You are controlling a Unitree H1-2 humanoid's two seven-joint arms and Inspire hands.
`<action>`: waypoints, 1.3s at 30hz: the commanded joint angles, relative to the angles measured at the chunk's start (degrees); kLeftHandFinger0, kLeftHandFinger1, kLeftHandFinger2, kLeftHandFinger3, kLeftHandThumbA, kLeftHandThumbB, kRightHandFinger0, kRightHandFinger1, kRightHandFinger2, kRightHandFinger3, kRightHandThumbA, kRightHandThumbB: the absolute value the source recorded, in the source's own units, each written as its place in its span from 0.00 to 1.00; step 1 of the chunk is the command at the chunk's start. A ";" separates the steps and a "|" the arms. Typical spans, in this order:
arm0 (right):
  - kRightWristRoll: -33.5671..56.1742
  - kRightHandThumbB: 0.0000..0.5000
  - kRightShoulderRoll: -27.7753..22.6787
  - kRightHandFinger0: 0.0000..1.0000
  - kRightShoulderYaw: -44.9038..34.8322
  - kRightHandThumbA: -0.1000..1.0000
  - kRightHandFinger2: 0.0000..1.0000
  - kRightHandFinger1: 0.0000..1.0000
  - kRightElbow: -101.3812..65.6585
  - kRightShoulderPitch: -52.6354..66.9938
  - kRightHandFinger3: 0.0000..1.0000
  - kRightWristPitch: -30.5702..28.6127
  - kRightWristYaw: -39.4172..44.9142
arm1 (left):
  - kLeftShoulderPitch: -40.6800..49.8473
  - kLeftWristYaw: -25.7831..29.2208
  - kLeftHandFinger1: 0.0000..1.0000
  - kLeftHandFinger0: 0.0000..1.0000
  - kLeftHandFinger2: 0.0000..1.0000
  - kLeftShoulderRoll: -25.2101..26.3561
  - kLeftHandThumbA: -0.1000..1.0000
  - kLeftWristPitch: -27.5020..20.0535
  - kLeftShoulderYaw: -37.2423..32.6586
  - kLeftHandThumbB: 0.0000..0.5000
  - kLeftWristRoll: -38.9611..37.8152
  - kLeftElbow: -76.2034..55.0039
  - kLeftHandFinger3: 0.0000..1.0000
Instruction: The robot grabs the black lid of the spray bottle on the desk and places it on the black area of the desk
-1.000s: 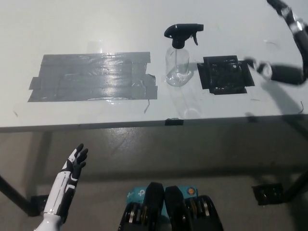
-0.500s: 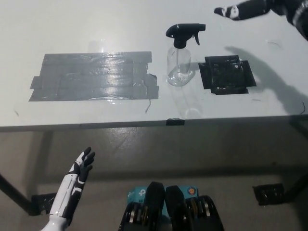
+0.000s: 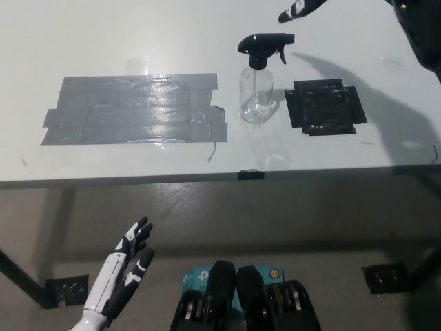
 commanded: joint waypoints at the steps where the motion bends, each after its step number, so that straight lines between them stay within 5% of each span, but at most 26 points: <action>1: -2.34 0.93 1.26 1.00 0.83 0.89 1.00 1.00 4.18 -5.65 1.00 -7.75 0.73 | 0.17 -0.87 1.00 1.00 1.00 1.28 0.95 1.39 -0.50 0.29 2.00 -2.96 1.00; 11: -5.47 0.99 5.79 1.00 1.75 0.85 1.00 1.00 10.09 -5.77 1.00 -9.16 -5.61 | -0.68 -0.89 1.00 1.00 1.00 1.35 0.94 1.22 -0.87 0.33 1.95 -2.71 1.00; 17: -7.48 1.00 7.13 1.00 2.68 0.88 1.00 1.00 12.10 -4.59 1.00 -8.94 -6.41 | -0.91 -1.00 1.00 1.00 1.00 1.29 0.92 1.15 -1.21 0.26 2.57 -3.01 1.00; 39: -8.55 1.00 7.32 1.00 1.67 0.88 1.00 1.00 14.50 -1.71 1.00 -11.91 -9.75 | -1.45 -1.16 1.00 1.00 1.00 1.20 0.92 1.03 -2.60 0.27 4.06 -3.57 1.00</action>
